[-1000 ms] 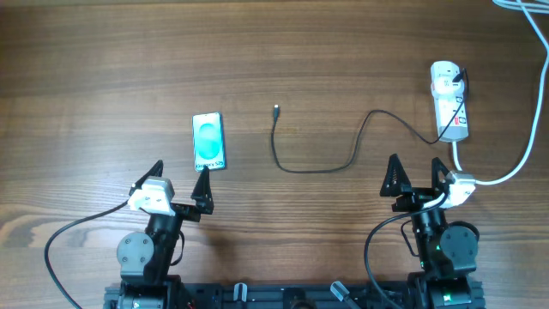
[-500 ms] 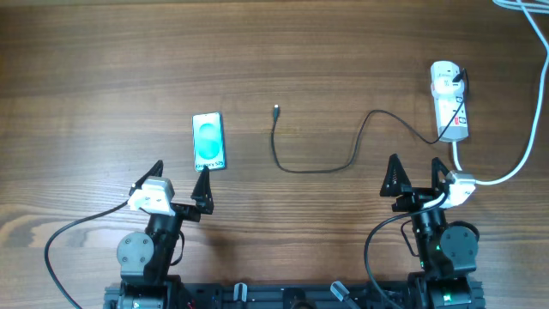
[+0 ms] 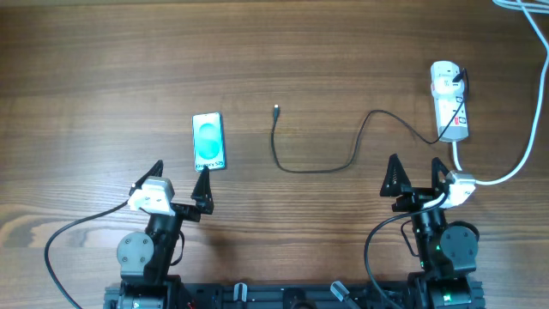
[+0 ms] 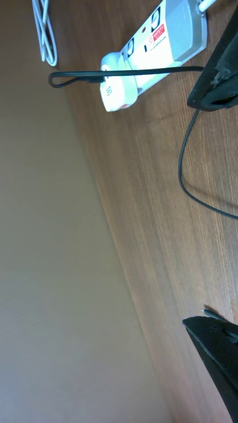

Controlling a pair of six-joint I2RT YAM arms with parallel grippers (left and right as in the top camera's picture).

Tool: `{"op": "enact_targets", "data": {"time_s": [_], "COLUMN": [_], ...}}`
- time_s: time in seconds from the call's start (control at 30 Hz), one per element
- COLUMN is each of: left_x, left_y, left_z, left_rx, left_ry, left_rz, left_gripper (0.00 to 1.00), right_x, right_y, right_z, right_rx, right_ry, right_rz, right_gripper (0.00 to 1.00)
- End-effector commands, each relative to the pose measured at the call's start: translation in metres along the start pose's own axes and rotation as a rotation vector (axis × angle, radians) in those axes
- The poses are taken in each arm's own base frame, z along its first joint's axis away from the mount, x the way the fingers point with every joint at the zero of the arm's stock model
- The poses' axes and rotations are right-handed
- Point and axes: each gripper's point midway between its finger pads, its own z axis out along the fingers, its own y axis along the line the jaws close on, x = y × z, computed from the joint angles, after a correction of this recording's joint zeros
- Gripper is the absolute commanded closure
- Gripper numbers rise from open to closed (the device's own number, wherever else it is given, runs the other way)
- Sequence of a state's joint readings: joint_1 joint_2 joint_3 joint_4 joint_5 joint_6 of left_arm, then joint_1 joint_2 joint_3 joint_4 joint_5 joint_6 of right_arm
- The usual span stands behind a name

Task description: Plug charger to phone and switch on socket

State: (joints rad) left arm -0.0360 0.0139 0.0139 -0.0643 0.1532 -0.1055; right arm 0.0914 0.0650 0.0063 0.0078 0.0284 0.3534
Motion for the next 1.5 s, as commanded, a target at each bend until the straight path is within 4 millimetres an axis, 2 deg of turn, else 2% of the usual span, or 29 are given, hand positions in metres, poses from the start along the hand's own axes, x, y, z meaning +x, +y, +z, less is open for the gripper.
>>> {"op": "enact_targets", "data": {"time_s": [0.0,0.3,0.5,0.57,0.63,0.77,0.83,0.97,1.1,1.17,1.33,1.47], "left_x": [0.001,-0.007,-0.001,-0.006,-0.022,-0.057,-0.065,-0.074,-0.067,-0.057,-0.019,0.005], "left_y": [0.004,-0.005,-0.016,-0.017,-0.019,-0.026,-0.03,-0.025,-0.017,-0.013,0.006,0.007], "left_z": [0.0,0.0,0.002,0.004,0.007,0.027,0.04,0.078,0.121,0.133,0.143,0.157], "left_rx": [-0.018,0.03,0.098,0.095,0.093,0.105,0.119,0.089,0.045,0.036,-0.066,-0.054], "left_ry": [-0.006,-0.037,0.014,0.033,0.048,0.119,0.171,0.362,0.623,0.754,1.098,1.139], "left_rz": [0.02,0.026,0.02,0.016,0.013,-0.003,-0.015,-0.058,-0.116,-0.11,-0.11,-0.153], "left_gripper": [0.0,0.0,0.0,0.0,0.0,0.0,0.0,0.0,0.0,0.0,0.0,0.0], "right_x": [-0.001,-0.001,-0.001,-0.001,-0.001,-0.001,-0.001,-0.001,-0.001,-0.001,-0.001,-0.001], "right_y": [-0.001,-0.001,-0.001,-0.001,-0.001,-0.001,-0.001,-0.001,-0.001,-0.001,-0.001,-0.001], "right_z": [0.0,0.0,0.0,0.0,0.0,0.0,0.0,0.0,0.0,0.0,0.0,0.0], "right_rx": [0.008,0.008,0.008,0.008,0.008,0.008,0.008,0.008,0.008,0.008,0.008,0.008], "right_ry": [-0.007,-0.007,-0.007,-0.007,-0.007,-0.007,-0.007,-0.007,-0.007,-0.007,-0.007,-0.007], "right_rz": [-0.011,-0.01,-0.011,-0.011,-0.011,-0.01,-0.011,-0.01,-0.01,-0.011,-0.011,-0.01], "right_gripper": [0.0,0.0,0.0,0.0,0.0,0.0,0.0,0.0,0.0,0.0,0.0,0.0]}}
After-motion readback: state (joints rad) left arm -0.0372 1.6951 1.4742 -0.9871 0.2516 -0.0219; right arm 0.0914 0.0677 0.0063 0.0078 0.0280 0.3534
